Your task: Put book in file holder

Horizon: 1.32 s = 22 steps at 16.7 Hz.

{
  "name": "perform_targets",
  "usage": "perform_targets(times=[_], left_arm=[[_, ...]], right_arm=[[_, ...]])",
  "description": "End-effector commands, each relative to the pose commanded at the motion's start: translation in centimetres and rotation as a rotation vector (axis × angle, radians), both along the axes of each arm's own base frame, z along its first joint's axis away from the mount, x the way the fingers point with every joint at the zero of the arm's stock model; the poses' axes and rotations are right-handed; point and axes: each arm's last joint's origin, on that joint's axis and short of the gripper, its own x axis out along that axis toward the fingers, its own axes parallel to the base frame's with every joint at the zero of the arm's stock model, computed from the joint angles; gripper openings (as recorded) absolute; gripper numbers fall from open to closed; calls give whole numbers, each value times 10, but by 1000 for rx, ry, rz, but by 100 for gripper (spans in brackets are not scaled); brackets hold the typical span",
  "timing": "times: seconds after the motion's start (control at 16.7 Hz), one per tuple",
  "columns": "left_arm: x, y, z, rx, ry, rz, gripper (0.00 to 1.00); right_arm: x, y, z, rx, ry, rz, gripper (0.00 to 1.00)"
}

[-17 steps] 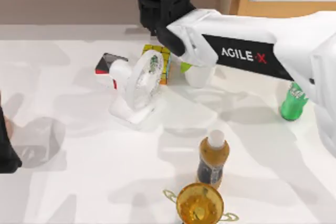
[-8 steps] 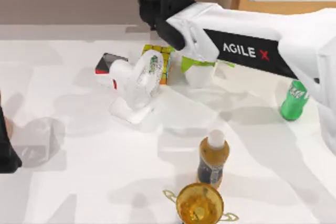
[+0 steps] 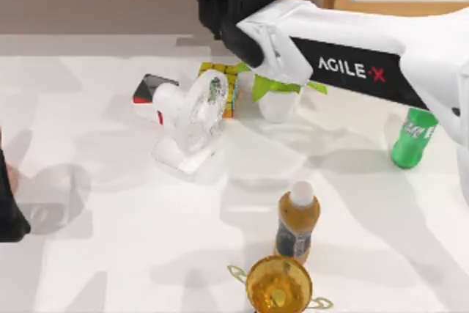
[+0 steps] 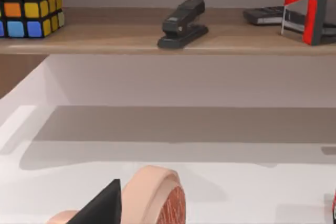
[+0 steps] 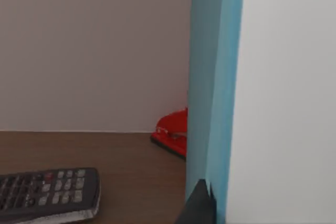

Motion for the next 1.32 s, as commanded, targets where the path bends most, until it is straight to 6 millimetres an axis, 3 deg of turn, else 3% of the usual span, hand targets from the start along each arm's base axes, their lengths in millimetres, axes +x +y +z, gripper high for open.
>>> perform_targets(times=[0.3,0.6,1.02,1.32], left_arm=[[0,0,0,0,0,0,100],[0,0,0,0,0,0,100],[0,0,0,0,0,0,100],[0,0,0,0,0,0,100]], right_arm=[[-33,-16,20,72,70,153,0],[-82,-56,43,230,214,348,0],[-139,-152,46,596,487,476,0],[-148,-233,29,922,601,374,0]])
